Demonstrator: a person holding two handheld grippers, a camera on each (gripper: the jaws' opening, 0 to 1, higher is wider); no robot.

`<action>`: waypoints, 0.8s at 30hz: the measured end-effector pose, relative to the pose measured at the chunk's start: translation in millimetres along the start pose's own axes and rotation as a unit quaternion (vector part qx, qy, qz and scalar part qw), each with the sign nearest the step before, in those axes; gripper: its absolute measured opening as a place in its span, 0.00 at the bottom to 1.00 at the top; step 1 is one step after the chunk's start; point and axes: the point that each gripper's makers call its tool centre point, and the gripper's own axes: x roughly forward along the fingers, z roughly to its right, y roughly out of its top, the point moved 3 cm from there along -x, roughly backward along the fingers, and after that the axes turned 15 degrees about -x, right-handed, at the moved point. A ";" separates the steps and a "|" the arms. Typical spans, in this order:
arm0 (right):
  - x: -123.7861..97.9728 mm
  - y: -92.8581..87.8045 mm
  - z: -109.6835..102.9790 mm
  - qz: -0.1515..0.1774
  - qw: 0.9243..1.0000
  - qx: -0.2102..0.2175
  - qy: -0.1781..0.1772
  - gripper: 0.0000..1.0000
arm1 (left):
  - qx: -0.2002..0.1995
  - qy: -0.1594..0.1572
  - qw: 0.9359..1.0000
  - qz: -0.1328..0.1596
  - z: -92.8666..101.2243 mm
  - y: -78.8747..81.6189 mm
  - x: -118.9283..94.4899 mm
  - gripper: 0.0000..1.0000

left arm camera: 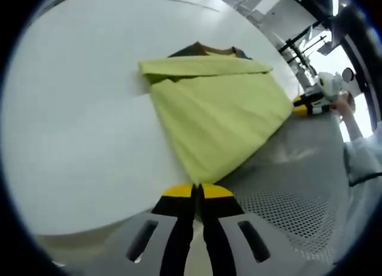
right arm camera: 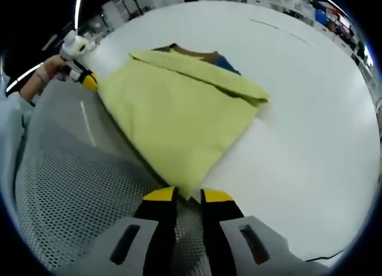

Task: Fold the garment on the visible template until the final outline fits inside the template.

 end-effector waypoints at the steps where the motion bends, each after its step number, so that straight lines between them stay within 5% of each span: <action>1: 0.3 0.2 0.0 0.001 1.000 0.000 0.001 0.13 | -0.001 0.000 1.000 0.001 0.0 0.1 -0.3 0.00; 10: -2.7 4.0 -2.2 0.000 1.000 -0.004 0.001 0.05 | 0.005 0.008 1.000 0.007 -0.3 1.3 -3.2 0.00; 12: -4.5 5.4 -2.2 0.004 1.000 -0.003 0.003 0.03 | 0.034 0.010 0.999 0.014 0.8 4.3 -3.4 0.00; 24: -15.1 8.9 -4.3 0.011 1.000 -0.003 0.004 0.02 | 0.020 0.011 1.000 0.021 2.4 6.6 -14.1 0.00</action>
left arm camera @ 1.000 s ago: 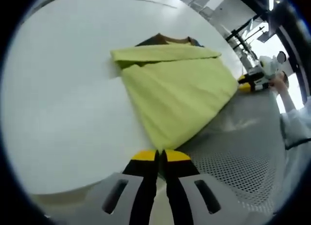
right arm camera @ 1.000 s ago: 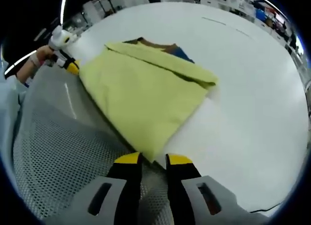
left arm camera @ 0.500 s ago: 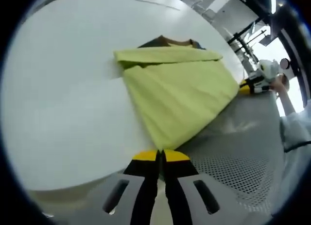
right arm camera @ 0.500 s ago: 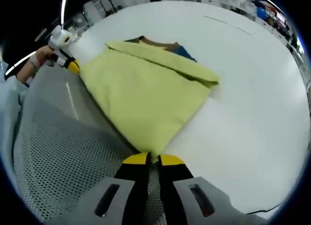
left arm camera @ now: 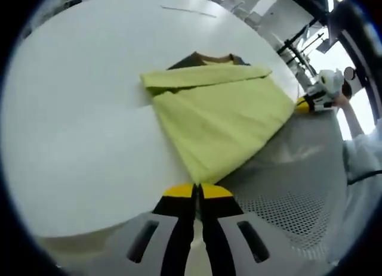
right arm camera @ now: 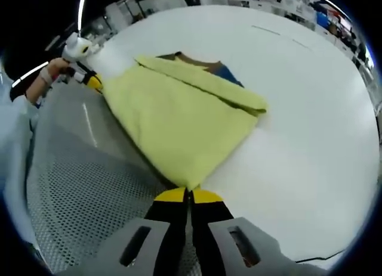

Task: Fold the garment on the visible template until the final outline fits inside the template.

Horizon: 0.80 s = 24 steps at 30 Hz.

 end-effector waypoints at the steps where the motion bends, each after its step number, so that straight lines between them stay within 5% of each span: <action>1: 0.2 -0.8 -0.4 -0.001 1.000 0.001 0.001 0.02 | -0.001 0.001 1.000 -0.003 -0.3 -1.4 0.2 0.00; 15: 13.5 -13.9 -5.2 -0.032 0.999 0.020 0.004 0.02 | 0.015 0.028 0.999 -0.034 -5.7 -10.0 10.4 0.00; 24: 20.2 -20.2 -1.3 -0.064 0.998 0.009 0.006 0.02 | 0.072 0.028 0.992 -0.100 -3.5 -12.7 13.2 0.00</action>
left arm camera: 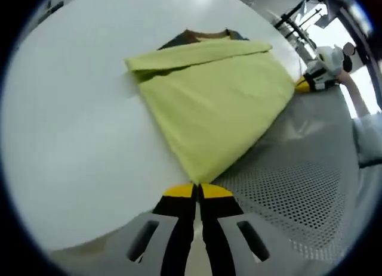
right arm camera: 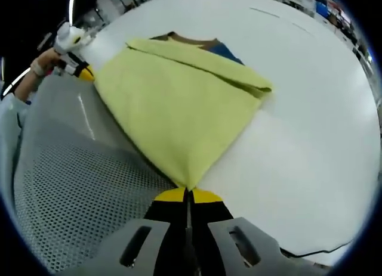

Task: Fold the garment on the visible template until the final outline fits inside the template.

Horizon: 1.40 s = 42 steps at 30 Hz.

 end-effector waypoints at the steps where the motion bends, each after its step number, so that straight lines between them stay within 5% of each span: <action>1: 0.5 -0.3 -0.2 -0.002 1.000 0.000 0.001 0.02 | 0.002 0.005 1.000 0.000 -0.4 2.4 0.7 0.00; 13: 4.0 -4.2 0.5 -0.031 0.999 -0.016 0.002 0.02 | 0.033 0.019 0.999 -0.035 0.6 4.4 5.5 0.00; 29: 3.3 -3.9 -1.0 -0.055 0.997 -0.062 0.001 0.03 | 0.033 0.022 0.999 -0.031 -1.3 6.3 9.0 0.01; 36: -5.0 1.8 -1.9 -0.038 0.997 -0.071 -0.006 0.08 | 0.043 0.049 0.997 -0.033 -4.9 5.0 -6.3 0.14; 42: -15.3 5.9 -0.4 -0.029 0.997 -0.074 -0.022 0.08 | 0.050 0.054 0.997 -0.008 2.0 11.4 -24.1 0.13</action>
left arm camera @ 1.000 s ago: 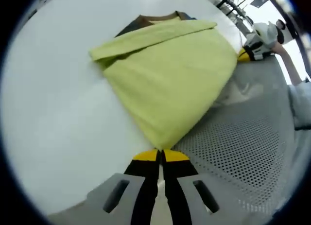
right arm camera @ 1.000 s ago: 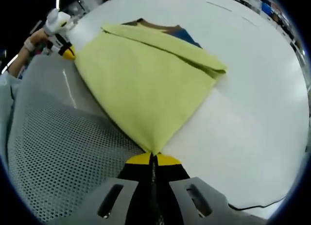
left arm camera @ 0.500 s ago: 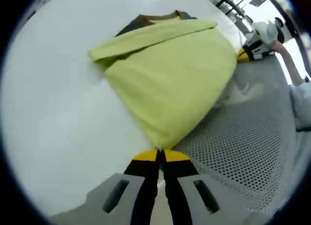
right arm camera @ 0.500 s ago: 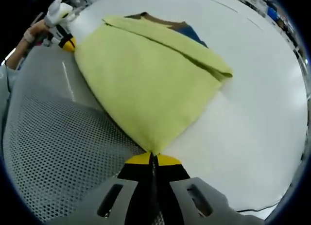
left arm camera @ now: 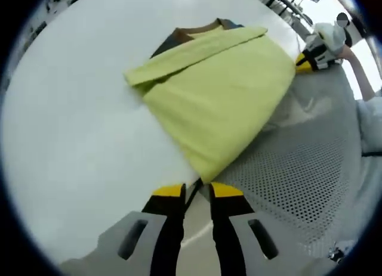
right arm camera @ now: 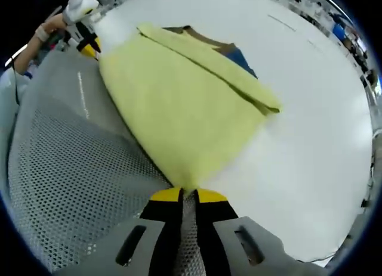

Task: Fold the garment on the visible template until the final outline fits inside the template.

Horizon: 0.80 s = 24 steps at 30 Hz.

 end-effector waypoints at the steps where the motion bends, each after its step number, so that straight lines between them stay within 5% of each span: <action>1: -1.3 0.9 0.2 0.002 1.000 -0.001 -0.002 0.08 | 0.003 0.002 1.000 0.001 0.9 0.4 -2.1 0.13; 24: -58.3 38.1 0.8 0.053 0.995 -0.065 -0.056 0.15 | 0.069 0.029 0.994 0.074 34.6 15.0 -60.8 0.23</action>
